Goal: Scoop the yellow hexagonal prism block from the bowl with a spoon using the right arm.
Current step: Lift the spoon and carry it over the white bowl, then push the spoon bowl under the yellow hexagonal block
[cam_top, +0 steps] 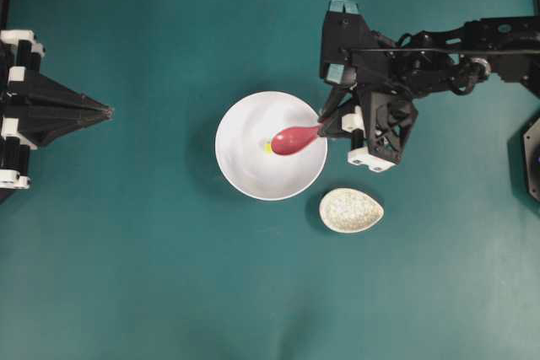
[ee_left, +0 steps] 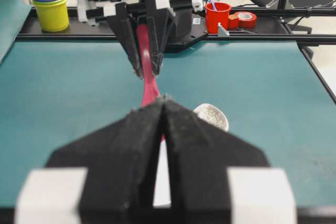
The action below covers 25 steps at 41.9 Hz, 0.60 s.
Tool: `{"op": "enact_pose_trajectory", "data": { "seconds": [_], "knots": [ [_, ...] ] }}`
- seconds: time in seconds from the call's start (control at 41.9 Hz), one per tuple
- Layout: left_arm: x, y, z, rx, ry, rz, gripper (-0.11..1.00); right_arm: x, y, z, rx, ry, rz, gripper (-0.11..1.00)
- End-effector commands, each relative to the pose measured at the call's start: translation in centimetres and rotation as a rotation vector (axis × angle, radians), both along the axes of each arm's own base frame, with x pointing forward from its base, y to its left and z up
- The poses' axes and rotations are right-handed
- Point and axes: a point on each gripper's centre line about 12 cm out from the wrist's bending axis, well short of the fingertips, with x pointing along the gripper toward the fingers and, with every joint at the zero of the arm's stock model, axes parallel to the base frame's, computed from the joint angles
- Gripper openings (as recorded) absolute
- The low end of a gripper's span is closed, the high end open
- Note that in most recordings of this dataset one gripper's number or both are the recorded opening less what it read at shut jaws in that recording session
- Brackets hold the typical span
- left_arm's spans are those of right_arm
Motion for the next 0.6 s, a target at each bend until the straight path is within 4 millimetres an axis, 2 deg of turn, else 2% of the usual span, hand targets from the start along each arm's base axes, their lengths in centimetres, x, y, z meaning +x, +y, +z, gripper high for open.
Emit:
{"op": "enact_pose_trajectory", "data": {
  "seconds": [0.0,0.573],
  "knots": [
    [0.2,0.0,0.3,0.005,-0.005,-0.001,0.0,0.4,-0.3,1.3,-0.014,-0.022,-0.006,0.24],
    [0.2,0.0,0.3,0.006,-0.005,-0.001,0.0,1.2,-0.8,-1.3,-0.014,0.108,-0.029,0.24]
  ]
}}
